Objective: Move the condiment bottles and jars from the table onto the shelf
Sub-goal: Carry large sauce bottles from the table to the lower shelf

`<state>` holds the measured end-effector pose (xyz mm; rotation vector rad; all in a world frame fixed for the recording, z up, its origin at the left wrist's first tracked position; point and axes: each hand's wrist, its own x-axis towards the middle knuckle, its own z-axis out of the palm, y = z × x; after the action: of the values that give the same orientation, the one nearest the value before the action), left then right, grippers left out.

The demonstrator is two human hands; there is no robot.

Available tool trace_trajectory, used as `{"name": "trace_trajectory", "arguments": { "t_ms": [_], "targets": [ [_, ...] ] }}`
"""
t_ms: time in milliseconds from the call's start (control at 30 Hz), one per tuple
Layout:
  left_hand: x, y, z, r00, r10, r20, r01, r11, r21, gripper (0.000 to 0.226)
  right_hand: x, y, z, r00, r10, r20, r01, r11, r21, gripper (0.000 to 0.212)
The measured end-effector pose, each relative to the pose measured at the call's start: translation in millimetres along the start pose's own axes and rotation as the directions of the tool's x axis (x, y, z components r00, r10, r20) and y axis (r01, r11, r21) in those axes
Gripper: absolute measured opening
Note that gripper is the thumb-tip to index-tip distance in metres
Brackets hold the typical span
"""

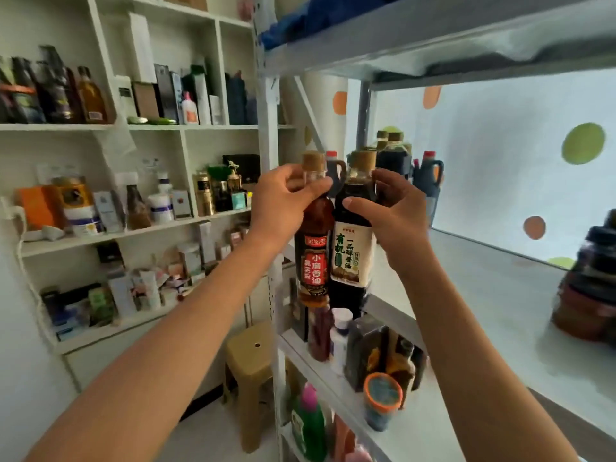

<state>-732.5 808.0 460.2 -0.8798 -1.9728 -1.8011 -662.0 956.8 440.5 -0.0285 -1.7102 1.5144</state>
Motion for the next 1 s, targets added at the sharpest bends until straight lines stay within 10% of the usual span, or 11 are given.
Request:
{"name": "trace_trajectory", "arguments": {
  "t_ms": [367, 833, 1000],
  "targets": [
    [103.5, -60.5, 67.5, 0.991, 0.055, 0.125, -0.054, 0.998, -0.015, 0.031, 85.8, 45.3, 4.2, 0.967, -0.117, -0.228, 0.044, 0.953, -0.301, 0.048],
    [66.3, -134.4, 94.3, 0.987, -0.078, 0.142, 0.086, 0.995, -0.051, 0.053, 77.0, 109.1, 5.1, 0.977, -0.086, -0.194, 0.011, 0.935, -0.356, 0.08],
    [39.3, -165.5, 98.5, 0.989, -0.043, 0.139, 0.035, 0.998, 0.055, 0.091, 37.3, 121.2, 9.5, 0.979, 0.007, -0.202, -0.128, 0.798, -0.588, 0.084]
  ]
}}
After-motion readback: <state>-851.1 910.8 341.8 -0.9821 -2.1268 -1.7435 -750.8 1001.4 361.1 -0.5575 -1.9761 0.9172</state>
